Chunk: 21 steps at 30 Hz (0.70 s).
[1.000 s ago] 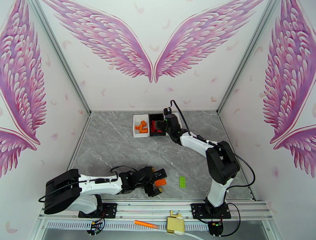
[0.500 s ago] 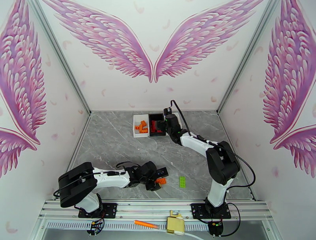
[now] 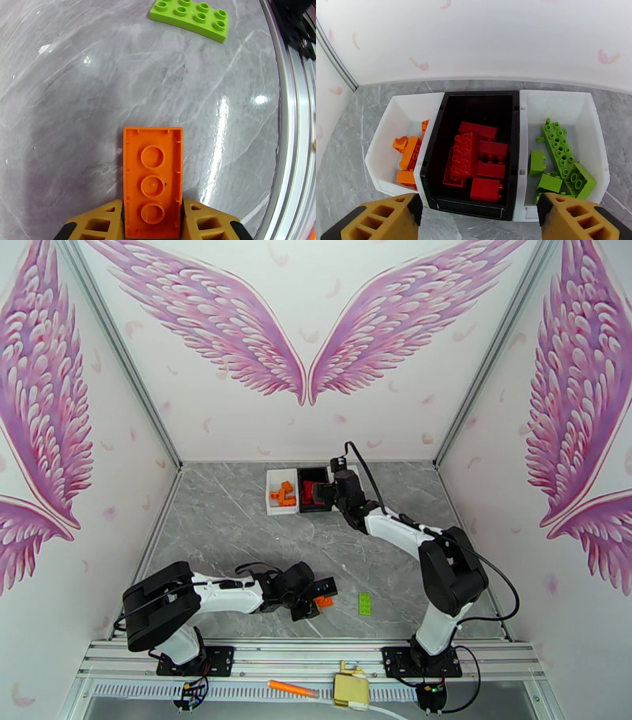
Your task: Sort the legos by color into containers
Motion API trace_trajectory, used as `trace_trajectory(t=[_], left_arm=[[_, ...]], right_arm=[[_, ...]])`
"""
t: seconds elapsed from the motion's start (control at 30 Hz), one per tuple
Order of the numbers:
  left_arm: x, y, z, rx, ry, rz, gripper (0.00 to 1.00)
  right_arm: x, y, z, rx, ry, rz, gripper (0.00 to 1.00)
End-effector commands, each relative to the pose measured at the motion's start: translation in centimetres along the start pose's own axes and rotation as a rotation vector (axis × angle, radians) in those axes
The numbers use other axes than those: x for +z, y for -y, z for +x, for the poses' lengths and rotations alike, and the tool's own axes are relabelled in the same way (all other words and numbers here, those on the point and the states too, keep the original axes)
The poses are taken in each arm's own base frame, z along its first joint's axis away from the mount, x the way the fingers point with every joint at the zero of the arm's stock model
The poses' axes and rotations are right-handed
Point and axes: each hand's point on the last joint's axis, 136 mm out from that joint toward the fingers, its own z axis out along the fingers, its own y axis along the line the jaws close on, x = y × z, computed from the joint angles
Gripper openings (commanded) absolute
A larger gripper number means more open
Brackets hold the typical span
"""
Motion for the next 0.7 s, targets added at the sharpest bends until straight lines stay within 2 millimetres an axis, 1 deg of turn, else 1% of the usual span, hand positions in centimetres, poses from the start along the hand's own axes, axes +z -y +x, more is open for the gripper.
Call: trace_trajectory(t=[0.0,0.1,0.17,0.3,0.4,0.5,0.53,0.6,0.67], left_arm=[[-0.5,-0.2,-0.4,-0.021,0.02,0.0,0.28],[-1.6,-0.9,-0.8,-0.052,0.078,-0.038,0.28],[-2.8,-1.8,-1.5,-0.083,0.138,-0.078,0.28],[-5.9,-4.4,-2.7,-0.171,0.254,-0.178,0.28],[-8.2,-6.6,-3.2,-0.259,0.345,-0.249,0.28],[-10.5,-9.2,-3.4,-0.345,0.416,-0.323,0.28],[-11.3,-10.2,-3.4,-0.379,0.437,-0.361,0.28],[-12.9,-12.6,-3.5,-0.445,0.474,-0.442,0.28],[-14.5,-15.3,-3.2,-0.537,0.508,-0.537,0.28]], right_arm=[[-1.5,0.7,-1.2,0.003,0.033,0.014,0.81],[-2.3,0.6,-0.8,-0.003,0.027,-0.004,0.82],[-2.9,0.3,-0.5,-0.013,0.023,-0.025,0.84],[-4.3,-0.4,0.1,-0.037,0.002,-0.081,0.92],[-5.3,-0.7,0.4,-0.038,0.005,-0.112,0.96],[-6.1,-0.7,0.9,-0.044,0.005,-0.127,0.99],[-6.3,-0.5,1.1,-0.041,0.001,-0.123,1.0],[-6.9,-0.3,1.6,-0.039,-0.01,-0.12,0.99],[-7.5,-0.4,2.0,-0.045,-0.015,-0.136,0.99]])
